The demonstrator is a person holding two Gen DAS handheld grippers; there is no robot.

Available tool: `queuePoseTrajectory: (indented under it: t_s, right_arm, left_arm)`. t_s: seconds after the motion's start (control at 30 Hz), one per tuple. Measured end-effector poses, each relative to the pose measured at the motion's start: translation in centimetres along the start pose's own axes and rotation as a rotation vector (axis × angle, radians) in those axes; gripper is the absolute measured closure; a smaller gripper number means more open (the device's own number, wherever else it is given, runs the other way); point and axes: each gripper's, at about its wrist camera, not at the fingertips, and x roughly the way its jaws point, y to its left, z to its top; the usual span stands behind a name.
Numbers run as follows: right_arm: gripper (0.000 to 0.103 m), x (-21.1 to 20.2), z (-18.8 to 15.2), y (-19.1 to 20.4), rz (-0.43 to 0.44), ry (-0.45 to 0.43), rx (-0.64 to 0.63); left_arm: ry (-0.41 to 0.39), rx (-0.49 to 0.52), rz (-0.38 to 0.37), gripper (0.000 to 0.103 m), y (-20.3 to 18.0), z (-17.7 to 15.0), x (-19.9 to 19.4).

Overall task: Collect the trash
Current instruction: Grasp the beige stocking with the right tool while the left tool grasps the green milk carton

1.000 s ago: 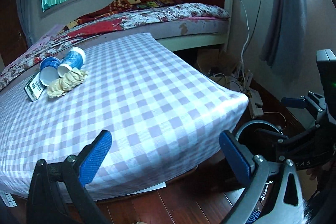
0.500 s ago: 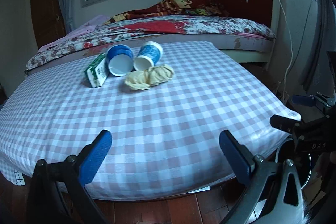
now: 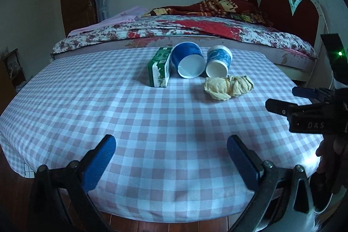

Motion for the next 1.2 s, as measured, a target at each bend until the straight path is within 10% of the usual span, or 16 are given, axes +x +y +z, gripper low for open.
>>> queuePoseTrajectory:
  t_s: [0.5, 0.83, 1.2]
  right_arm:
    - [0.015, 9.6, 5.9, 1.6, 0.052, 0.113, -0.074]
    - [0.063, 7.9, 3.7, 2.0, 0.137, 0.096, -0.026]
    - [0.063, 7.5, 4.9, -3.2, -0.115, 0.059, 0.143]
  left_arm:
    - [0.058, 0.004, -0.027, 0.001, 1.4, 2.1, 5.4]
    - [0.065, 0.004, -0.037, 0.001, 0.7, 2.6, 6.4]
    - [0.065, 0.017, -0.011, 0.016, 1.6, 5.8, 10.5]
